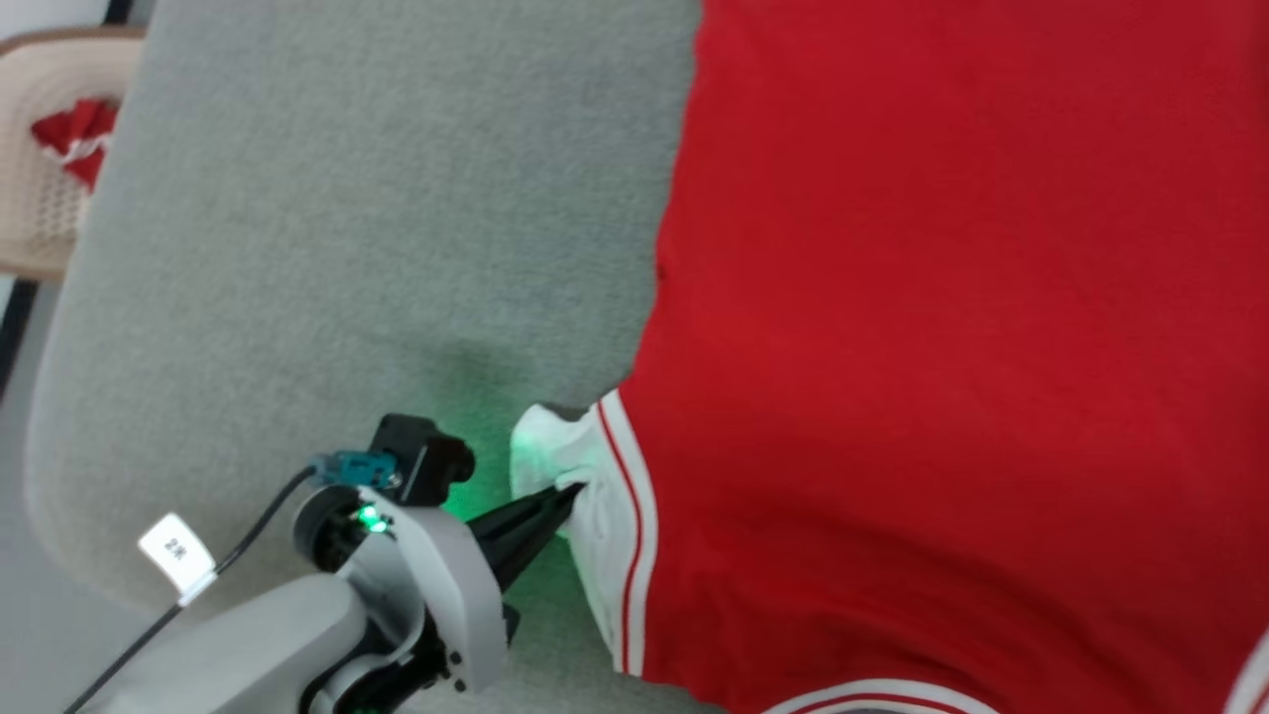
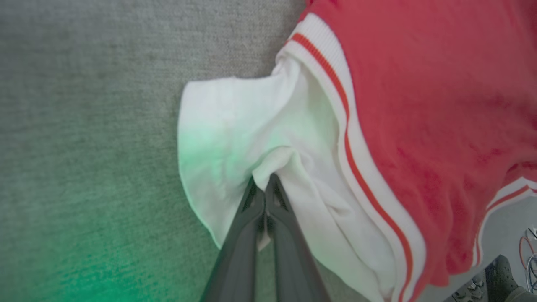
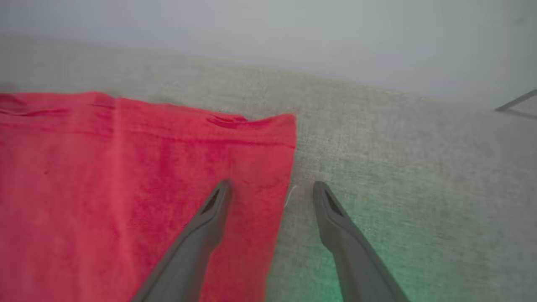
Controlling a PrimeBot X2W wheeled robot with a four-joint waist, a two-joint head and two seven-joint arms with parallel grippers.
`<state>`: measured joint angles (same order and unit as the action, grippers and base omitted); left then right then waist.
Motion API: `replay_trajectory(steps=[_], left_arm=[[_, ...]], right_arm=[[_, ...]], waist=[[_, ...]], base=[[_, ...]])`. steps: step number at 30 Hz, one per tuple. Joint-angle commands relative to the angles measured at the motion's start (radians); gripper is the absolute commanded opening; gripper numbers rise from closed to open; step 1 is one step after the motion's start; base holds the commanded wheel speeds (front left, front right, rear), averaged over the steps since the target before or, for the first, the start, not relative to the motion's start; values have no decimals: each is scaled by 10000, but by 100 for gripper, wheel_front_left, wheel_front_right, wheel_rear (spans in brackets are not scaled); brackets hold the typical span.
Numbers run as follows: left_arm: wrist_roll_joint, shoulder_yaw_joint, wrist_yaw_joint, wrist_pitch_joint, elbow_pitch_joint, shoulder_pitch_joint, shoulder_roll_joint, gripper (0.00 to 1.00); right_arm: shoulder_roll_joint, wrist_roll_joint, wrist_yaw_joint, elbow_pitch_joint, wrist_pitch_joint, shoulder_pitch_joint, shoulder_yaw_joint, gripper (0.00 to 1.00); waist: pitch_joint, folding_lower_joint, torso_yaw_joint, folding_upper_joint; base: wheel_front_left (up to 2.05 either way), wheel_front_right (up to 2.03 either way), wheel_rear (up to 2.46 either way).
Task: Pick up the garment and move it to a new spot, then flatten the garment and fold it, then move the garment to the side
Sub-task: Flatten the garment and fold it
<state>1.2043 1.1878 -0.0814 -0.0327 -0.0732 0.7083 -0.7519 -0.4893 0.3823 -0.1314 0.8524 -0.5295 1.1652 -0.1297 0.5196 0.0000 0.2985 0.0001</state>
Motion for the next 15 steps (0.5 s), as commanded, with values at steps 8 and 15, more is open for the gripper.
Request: replay_trajectory(steps=[8,15], left_arm=[[-15,93,120,33,-1183,127,539,0],[131,-20,112,-99,-1622,-71,270,0]], right_arm=[[346,-801,13,2866,-1491,595,238,0],[764,-717,-21,3058,-1643,569,-228,0]], waist=[[635,0,720,-1],[204,0,207,-1]], base=[[0,0,0],[0,0,0]])
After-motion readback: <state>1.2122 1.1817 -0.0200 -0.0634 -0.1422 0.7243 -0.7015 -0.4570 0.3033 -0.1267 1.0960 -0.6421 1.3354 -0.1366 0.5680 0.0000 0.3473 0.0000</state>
